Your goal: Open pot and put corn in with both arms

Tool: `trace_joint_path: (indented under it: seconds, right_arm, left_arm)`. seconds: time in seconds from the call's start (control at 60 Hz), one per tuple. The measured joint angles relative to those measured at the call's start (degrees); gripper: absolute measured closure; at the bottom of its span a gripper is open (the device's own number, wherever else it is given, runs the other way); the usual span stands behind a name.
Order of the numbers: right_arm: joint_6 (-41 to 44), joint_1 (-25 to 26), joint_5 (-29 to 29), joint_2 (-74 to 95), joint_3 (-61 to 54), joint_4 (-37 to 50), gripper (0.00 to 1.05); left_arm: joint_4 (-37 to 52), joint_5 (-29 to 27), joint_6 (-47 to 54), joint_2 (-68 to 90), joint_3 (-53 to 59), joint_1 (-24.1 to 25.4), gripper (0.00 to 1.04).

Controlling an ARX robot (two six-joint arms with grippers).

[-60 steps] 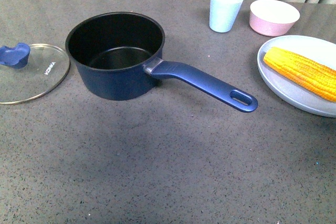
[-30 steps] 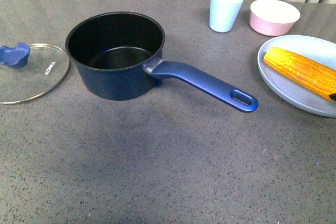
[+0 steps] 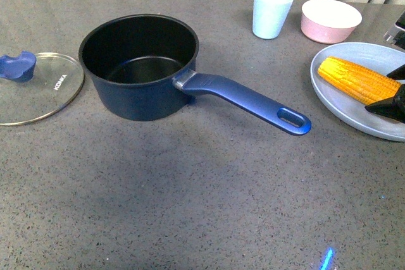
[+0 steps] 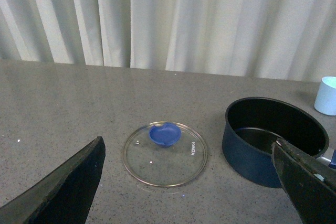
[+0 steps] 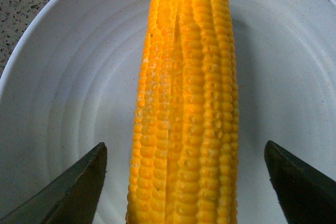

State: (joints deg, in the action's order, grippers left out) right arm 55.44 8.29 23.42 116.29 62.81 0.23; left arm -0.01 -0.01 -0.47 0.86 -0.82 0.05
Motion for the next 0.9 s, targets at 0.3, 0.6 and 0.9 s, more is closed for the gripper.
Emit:
trace_joint_path:
  seconds: [0.3, 0.6, 0.9]
  right_arm:
    - [-4.5, -0.6, 4.5, -1.7, 0.3, -1.5, 0.72]
    - [-16.4, -9.1, 18.4, -20.1, -1.9, -1.4, 0.86]
    - [-24.3, -27.3, 13.3, -14.5, 3.5, -1.1, 0.9]
  left_arm:
    - [0.0, 0.0, 0.0, 0.0, 0.0, 0.0, 0.09]
    - [0.0, 0.0, 0.0, 0.0, 0.0, 0.0, 0.09]
    - [0.0, 0.0, 0.0, 0.0, 0.0, 0.0, 0.09]
